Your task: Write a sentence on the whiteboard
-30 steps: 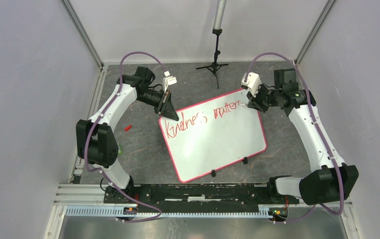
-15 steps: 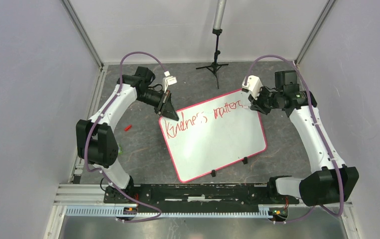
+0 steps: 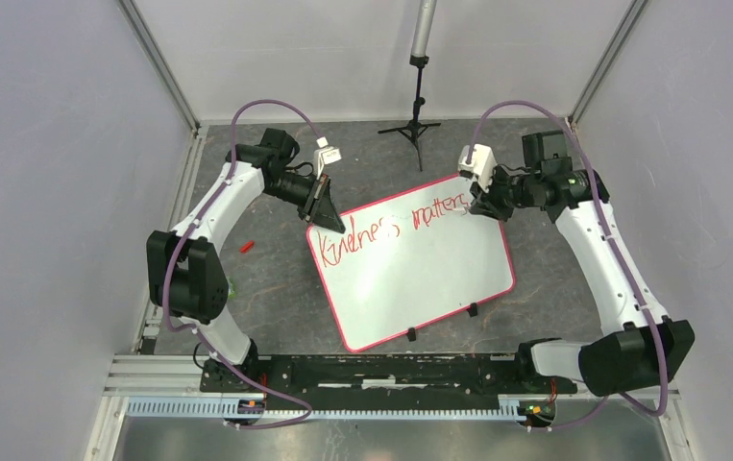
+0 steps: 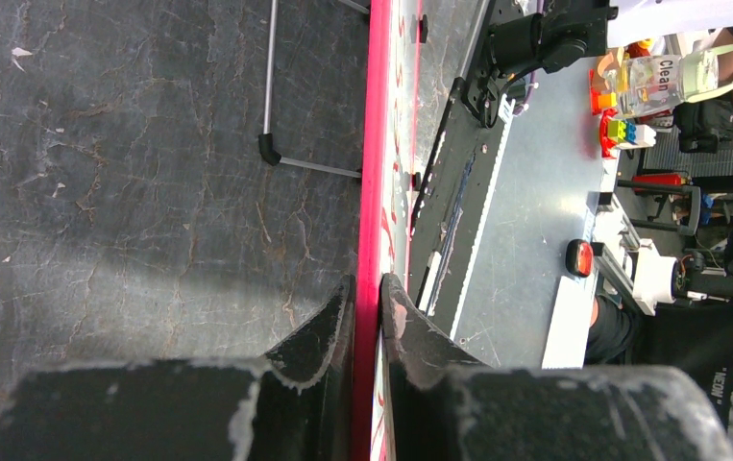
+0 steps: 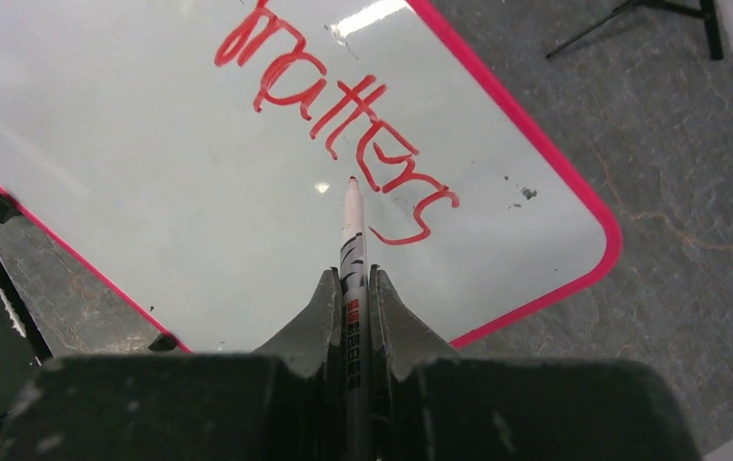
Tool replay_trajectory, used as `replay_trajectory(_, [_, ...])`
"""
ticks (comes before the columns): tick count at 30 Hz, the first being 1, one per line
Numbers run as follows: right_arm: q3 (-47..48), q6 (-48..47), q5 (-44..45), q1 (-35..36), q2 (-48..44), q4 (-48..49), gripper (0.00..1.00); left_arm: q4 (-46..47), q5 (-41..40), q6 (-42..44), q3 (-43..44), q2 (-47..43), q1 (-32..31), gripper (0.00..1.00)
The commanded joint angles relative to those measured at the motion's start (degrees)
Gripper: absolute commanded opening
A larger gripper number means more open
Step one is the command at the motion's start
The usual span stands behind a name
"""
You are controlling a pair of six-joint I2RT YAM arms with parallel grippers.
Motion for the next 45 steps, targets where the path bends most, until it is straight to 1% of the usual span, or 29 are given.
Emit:
replay_trajectory(1, [4.39,0.89,-5.72,0.21,-0.96,-1.37,0.00,2.77,-4.01,-0.48,0.87,-1.84,-0.37,0.22])
replay_trajectory(6, [2.94,0.86,-7.05,2.80,-2.84,-1.99,0.00,3.15,-3.86,-1.18,1.17,-2.64,-0.03,0.47])
replay_trajectory(11, [0.18,3.60,-7.14,6.48,-4.40,0.32,0.00,4.89,-4.33,-2.37,-0.84,-5.80,1.03,0.65])
replay_trajectory(12, [-2.54,5.50,-7.22,9.29,-5.44,2.24,0.00,5.00,-4.16,-2.42,-3.03,-8.33,2.84,0.70])
replay_trajectory(16, [-8.33,9.42,-6.79,14.55,-8.37,7.54,0.00,4.81,-3.24,-1.43,-8.24,-12.27,6.54,0.82])
replay_trajectory(20, [-13.32,11.64,-6.25,19.43,-10.67,11.04,0.00,3.57,-3.36,0.33,-11.86,-14.33,8.01,0.86])
replay_trajectory(23, [-16.60,13.40,-4.30,23.62,-12.46,14.41,0.00,3.50,-2.75,0.79,-13.25,-14.14,8.22,0.85])
replay_trajectory(26, [-20.39,15.80,-0.55,27.80,-14.18,18.66,0.00,3.46,-0.93,0.72,-13.36,-13.54,8.24,0.84])
replay_trajectory(29, [-23.54,17.98,2.40,31.65,-15.60,23.16,0.00,3.46,0.54,0.70,-13.45,-13.09,8.16,0.80])
replay_trajectory(32, [-23.75,19.10,5.44,35.58,-14.97,25.15,0.00,3.50,1.28,0.36,-13.29,-12.69,7.52,0.76])
replay_trajectory(39, [-24.07,20.29,13.65,46.21,-12.30,29.32,0.00,3.50,1.64,-0.88,-12.31,-11.17,5.70,0.60])
replay_trajectory(45, [-22.34,21.36,19.07,50.19,-8.97,31.68,0.00,3.61,1.73,-0.99,-12.52,-10.69,5.52,0.41])
